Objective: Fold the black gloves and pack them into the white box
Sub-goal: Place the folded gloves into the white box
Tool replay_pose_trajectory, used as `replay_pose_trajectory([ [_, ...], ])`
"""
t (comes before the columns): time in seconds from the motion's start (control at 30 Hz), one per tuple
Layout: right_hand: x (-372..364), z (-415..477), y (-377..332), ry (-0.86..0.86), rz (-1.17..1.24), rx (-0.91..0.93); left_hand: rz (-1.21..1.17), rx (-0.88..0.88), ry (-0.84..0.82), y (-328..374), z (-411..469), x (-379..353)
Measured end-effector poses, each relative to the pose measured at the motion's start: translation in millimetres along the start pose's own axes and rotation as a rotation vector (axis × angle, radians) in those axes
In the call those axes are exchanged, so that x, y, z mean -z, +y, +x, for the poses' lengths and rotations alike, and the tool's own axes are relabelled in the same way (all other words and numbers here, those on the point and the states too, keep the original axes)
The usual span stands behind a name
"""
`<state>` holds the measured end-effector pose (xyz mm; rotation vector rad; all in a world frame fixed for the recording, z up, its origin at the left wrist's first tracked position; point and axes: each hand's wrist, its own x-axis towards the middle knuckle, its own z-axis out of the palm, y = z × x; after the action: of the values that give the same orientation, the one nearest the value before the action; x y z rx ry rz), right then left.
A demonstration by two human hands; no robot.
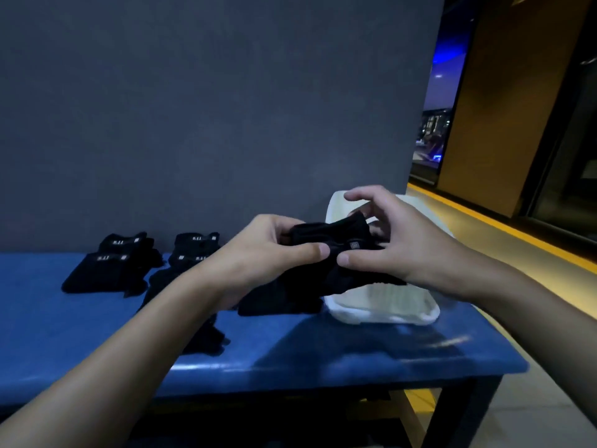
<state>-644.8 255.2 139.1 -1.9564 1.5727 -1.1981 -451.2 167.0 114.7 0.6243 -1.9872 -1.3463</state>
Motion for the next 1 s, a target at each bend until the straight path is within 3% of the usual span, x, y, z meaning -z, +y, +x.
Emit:
replay_pose_trajectory([
  [0.2,45,41,13,0.301,0.042,0.033,-0.174,-0.099,0.225,33,64,7],
  [0.3,52,64,29,0.341,0.172,0.014,-0.305,-0.114,0.297,38,103,3],
  [0.47,51,94,43,0.373,0.289,0.044,-0.496,-0.066,0.276,33,158,-12],
  [0.73,57,131,52,0.296,0.328,0.033,-0.242,-0.029,0.307,28,190,-4],
  [1.0,59,136,78,0.212,0.467,-0.191,0.095,-0.043,0.267,0,204,1],
])
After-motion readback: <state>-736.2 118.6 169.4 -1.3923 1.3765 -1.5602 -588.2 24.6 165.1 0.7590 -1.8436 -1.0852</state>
